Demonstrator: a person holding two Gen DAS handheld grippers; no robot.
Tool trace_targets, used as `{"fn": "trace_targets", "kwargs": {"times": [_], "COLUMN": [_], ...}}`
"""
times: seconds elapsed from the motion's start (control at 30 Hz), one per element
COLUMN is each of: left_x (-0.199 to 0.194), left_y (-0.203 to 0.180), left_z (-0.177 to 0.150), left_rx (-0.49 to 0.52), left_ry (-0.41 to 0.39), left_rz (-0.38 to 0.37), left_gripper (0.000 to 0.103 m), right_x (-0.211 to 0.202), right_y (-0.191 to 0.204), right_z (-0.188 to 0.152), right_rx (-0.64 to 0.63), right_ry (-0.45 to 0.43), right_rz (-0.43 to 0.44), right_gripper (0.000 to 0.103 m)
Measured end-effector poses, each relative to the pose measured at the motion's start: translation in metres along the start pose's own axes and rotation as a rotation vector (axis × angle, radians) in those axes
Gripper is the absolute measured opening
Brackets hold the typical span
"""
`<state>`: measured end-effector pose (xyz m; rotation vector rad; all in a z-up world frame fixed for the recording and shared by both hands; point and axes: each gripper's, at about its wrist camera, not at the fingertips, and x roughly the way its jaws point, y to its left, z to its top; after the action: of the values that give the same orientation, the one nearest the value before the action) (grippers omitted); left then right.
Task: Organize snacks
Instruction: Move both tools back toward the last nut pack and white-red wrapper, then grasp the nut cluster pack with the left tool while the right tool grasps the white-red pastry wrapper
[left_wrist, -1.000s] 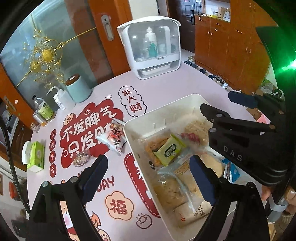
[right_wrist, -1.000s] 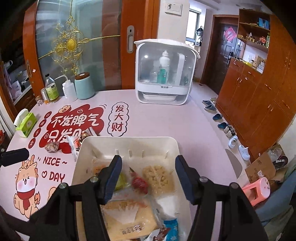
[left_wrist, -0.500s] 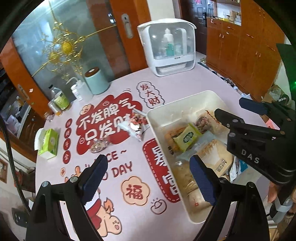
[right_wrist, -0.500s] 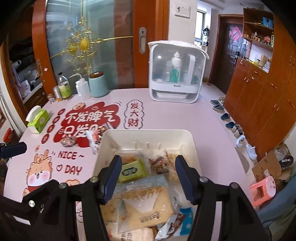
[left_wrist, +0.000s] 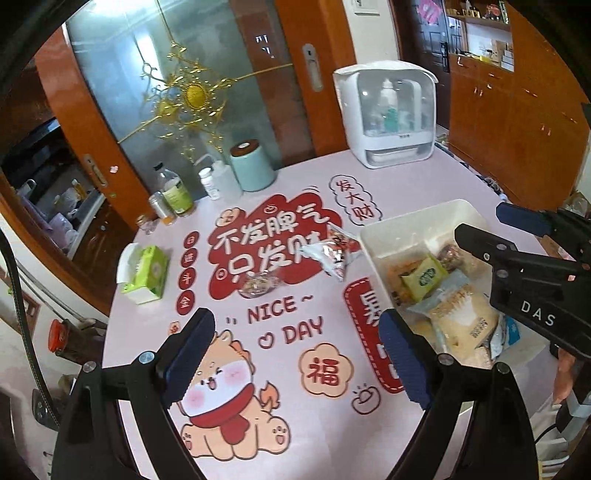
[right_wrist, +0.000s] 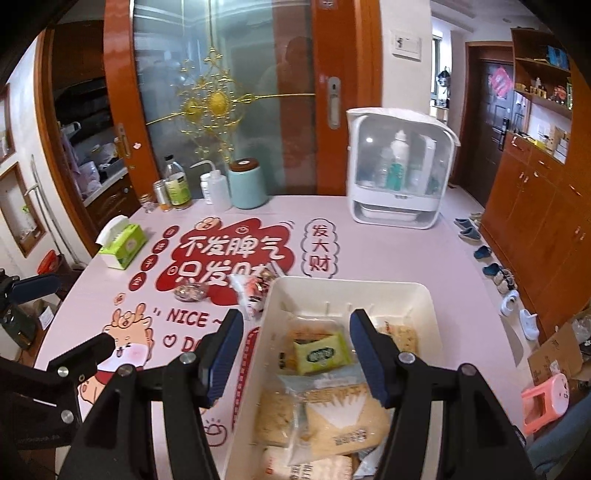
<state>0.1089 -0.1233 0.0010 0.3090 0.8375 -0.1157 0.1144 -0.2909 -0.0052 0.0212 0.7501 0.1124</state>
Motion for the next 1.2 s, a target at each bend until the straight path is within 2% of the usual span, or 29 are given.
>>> {"fn": "trace_targets", "kwargs": {"times": [0.37,0.53,0.67,0.8,0.87,1.03,1.1,1.2], "left_x": [0.024,0.046,0.068,0.098,0.122,0.2,0.221,0.248], "left_y": [0.038,0.065,0.092,0.122,0.14,0.158,0.155,0.143], "left_z": [0.004,0.007,0.015,0.029,0.035,0.036,0.033,0.026], "left_rx": [-0.02,-0.019,-0.036,-0.073,-0.108,-0.166,-0.155,-0.081], "left_ry": [-0.006,0.02,0.038,0.06,0.086,0.215,0.238,0.262], "left_rz": [0.011,0.051,0.078,0.068,0.042,-0.112,-0.155,-0.212], "left_gripper": [0.09,0.091,0.091,0.091,0.091,0.091,0.091,0.091], "right_x": [0.019,0.035,0.062,0.102,0.131,0.205,0.237,0.277], "right_y": [0.031,0.039,0.043,0.046,0.047,0.057,0.061,0.066], "right_z": [0.02,0.038,0.06,0.079,0.088,0.096,0.093,0.082], "right_rx": [-0.055,-0.094,-0.109,-0.082,-0.035,-0.011,-0.022,-0.043], "right_ry": [0.049,0.057,0.098,0.171,0.22,0.352,0.429,0.542], "right_rz": [0.022,0.011,0.033,0.08,0.125,0.184,0.186,0.16], "right_gripper": [0.061,0.061,0.061,0.061,0.061,0.061,0.061,0.061]}}
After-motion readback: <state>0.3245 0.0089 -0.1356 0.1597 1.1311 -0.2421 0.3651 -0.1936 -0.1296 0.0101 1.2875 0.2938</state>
